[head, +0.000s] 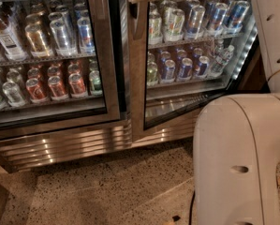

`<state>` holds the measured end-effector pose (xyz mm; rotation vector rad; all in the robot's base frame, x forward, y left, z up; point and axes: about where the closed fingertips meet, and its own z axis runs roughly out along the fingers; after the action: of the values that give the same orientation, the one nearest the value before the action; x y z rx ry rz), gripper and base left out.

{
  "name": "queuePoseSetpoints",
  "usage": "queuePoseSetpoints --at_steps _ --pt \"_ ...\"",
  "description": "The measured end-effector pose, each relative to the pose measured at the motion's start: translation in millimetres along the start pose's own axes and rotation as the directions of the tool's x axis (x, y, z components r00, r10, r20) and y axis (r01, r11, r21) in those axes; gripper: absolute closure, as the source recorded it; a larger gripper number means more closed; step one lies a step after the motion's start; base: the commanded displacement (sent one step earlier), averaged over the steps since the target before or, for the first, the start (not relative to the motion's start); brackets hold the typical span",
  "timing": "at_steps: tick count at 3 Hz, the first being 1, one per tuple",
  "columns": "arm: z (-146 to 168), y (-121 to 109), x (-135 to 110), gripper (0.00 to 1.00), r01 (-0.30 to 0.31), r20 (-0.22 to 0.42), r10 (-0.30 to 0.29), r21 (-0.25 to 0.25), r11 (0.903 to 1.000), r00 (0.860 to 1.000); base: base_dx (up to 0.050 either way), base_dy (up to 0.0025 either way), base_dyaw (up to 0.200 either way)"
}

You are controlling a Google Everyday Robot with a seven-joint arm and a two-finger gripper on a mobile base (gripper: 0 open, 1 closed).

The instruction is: Open right fridge door

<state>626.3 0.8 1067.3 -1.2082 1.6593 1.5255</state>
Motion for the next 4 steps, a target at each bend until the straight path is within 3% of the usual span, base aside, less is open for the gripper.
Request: queuePoseSetpoints --at_steps 2,3,4 --pt "1 -2 -3 1.0 0.04 -0.028 -0.038 0.08 0.9959 0.999 0.0 0.0 0.0" --pt "2 -3 -6 1.0 0.072 -0.045 -0.066 0.131 0.9887 0.997 0.0 0.0 0.0" --pt "1 -2 -15 1.0 0.143 -0.088 -0.125 0.242 0.9596 0.988 0.0 0.0 0.0"
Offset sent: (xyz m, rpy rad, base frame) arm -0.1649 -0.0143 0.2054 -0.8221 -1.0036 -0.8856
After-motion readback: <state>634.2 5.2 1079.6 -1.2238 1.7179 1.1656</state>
